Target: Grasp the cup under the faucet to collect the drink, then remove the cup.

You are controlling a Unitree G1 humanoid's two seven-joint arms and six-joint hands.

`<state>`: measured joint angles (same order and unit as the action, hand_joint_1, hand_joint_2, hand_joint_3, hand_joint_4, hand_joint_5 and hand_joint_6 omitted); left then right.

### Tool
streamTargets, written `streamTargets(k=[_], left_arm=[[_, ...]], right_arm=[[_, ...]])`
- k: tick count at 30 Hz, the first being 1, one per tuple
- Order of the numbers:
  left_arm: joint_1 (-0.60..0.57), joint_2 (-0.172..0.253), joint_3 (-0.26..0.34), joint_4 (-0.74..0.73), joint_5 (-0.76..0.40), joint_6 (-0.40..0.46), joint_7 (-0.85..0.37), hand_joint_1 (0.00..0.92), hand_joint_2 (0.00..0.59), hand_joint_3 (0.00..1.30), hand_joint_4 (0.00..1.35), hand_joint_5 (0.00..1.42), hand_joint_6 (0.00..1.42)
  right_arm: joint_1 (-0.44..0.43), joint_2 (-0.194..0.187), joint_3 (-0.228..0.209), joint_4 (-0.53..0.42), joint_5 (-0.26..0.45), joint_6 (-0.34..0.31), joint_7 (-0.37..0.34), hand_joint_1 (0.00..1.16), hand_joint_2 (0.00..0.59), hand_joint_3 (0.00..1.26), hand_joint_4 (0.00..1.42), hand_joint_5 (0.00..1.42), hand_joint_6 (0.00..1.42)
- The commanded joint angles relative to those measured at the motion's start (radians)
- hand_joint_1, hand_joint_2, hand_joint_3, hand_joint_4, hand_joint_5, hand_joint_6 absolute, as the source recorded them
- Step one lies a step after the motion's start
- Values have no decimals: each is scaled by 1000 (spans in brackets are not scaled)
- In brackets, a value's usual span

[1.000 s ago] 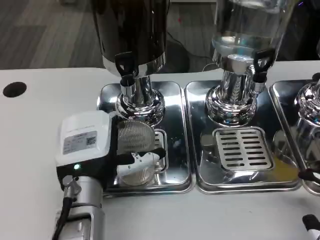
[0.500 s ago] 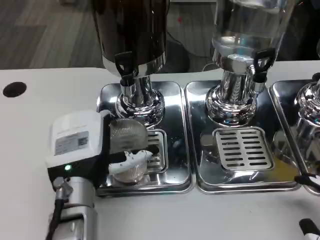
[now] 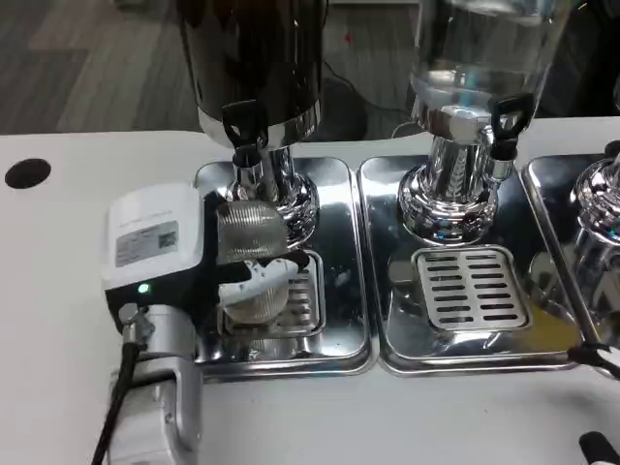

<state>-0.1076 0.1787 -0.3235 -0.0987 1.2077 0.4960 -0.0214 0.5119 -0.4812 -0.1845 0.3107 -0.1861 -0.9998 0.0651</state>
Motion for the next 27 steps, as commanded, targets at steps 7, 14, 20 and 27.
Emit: streamTargets(k=[7,14,20,27], left_arm=[[-80,-14,-20,73,-25,-1,59,301,108,461,577,813,1028],[-98,-20,-25,107,-35,5,57,266,90,407,535,777,982],[-101,-12,-28,114,-36,11,40,185,48,368,488,736,957],[-91,7,-25,85,-38,13,18,129,32,342,430,694,922]], right_arm=[[-6,-13,-5,41,36,-26,21,541,367,212,122,121,102],[-8,-18,-10,56,53,-30,30,541,367,212,122,128,103],[-11,-19,-12,58,67,-28,37,545,362,216,122,132,117],[-25,-15,-8,74,68,-28,42,555,366,220,122,133,119]])
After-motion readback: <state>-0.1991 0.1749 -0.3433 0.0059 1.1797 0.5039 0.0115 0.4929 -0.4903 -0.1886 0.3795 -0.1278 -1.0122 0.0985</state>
